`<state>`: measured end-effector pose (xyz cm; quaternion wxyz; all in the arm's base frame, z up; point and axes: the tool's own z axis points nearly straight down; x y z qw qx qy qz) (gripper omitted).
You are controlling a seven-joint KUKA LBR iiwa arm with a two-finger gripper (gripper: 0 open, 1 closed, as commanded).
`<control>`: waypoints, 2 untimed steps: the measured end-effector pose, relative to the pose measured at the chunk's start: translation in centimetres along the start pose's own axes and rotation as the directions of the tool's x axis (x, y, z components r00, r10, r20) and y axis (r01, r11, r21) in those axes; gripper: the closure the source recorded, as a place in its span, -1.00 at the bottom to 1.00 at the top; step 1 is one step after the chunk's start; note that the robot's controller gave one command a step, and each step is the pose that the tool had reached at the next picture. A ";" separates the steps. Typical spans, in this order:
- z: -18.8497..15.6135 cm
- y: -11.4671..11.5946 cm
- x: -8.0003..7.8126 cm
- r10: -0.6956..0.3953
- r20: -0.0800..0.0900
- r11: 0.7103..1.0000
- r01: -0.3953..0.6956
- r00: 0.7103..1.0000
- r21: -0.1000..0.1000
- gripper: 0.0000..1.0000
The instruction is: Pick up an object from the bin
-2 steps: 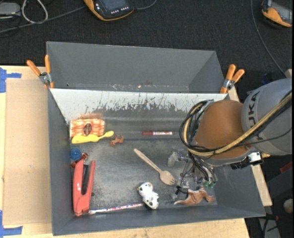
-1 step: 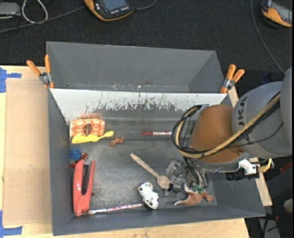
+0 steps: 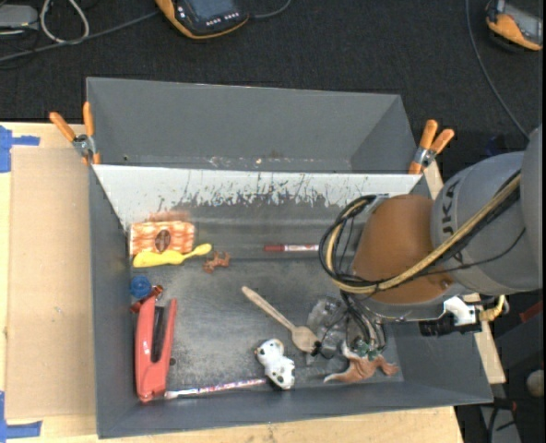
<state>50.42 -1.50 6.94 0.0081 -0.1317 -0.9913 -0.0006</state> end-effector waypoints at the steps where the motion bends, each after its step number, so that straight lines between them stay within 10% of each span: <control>1: -6.4 0.0 -0.4 -0.029 -0.005 1.000 0.029 1.000 0.001 1.00; 2: -13.9 -0.4 0.3 -0.046 -0.007 0.999 0.046 0.999 0.001 1.00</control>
Offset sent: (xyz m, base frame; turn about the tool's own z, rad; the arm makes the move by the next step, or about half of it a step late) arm -0.0098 -0.0071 0.2106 -0.0625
